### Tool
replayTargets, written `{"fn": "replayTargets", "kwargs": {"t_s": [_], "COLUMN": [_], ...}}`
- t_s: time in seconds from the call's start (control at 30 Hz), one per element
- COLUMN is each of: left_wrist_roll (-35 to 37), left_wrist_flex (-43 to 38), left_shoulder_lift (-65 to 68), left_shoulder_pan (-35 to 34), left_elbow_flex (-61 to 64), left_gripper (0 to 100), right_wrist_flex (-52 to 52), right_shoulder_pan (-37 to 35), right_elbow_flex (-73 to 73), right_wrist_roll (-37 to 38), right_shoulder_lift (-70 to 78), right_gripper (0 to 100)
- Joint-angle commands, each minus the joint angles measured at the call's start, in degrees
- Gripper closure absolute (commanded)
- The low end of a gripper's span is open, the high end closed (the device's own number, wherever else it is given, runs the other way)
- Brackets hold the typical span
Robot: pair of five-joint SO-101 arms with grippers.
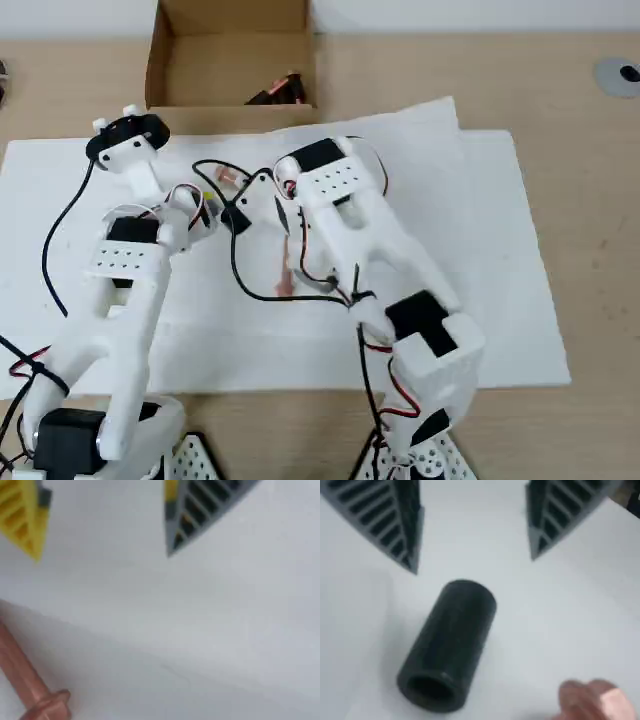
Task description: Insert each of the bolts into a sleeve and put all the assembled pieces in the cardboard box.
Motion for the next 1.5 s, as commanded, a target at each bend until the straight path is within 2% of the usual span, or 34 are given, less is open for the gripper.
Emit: {"fn": "replayTargets", "kwargs": {"t_s": [0.0, 0.13, 0.5, 0.8, 1.03, 1.47], "left_wrist_roll": [-0.26, 2.20, 20.13, 24.35, 25.85, 25.49], "left_wrist_flex": [-0.53, -0.70, -2.73, -2.81, -2.81, -2.81], "left_shoulder_lift": [-0.40, -0.40, -0.92, -1.01, -1.01, -1.01], "left_shoulder_pan": [0.70, -0.44, -16.53, -21.19, -22.33, -22.07], "left_elbow_flex": [-0.44, -0.53, -0.79, -1.41, -1.41, -1.32], "left_gripper": [82, 82, 82, 82, 82, 82], "right_wrist_flex": [-1.23, -2.02, -7.82, -8.44, -10.90, -12.48], "right_shoulder_pan": [-3.74, -5.85, -6.02, 2.59, 2.95, 2.68], "right_elbow_flex": [0.13, 0.22, 6.64, 7.43, 8.84, 3.91], "right_wrist_roll": [-2.11, -4.84, -7.65, -5.71, -5.45, -3.60], "right_shoulder_lift": [-2.86, -2.86, -2.86, -2.86, -2.33, 7.78], "right_gripper": [81.9, 81.8, 81.8, 81.8, 81.8, 81.8]}}
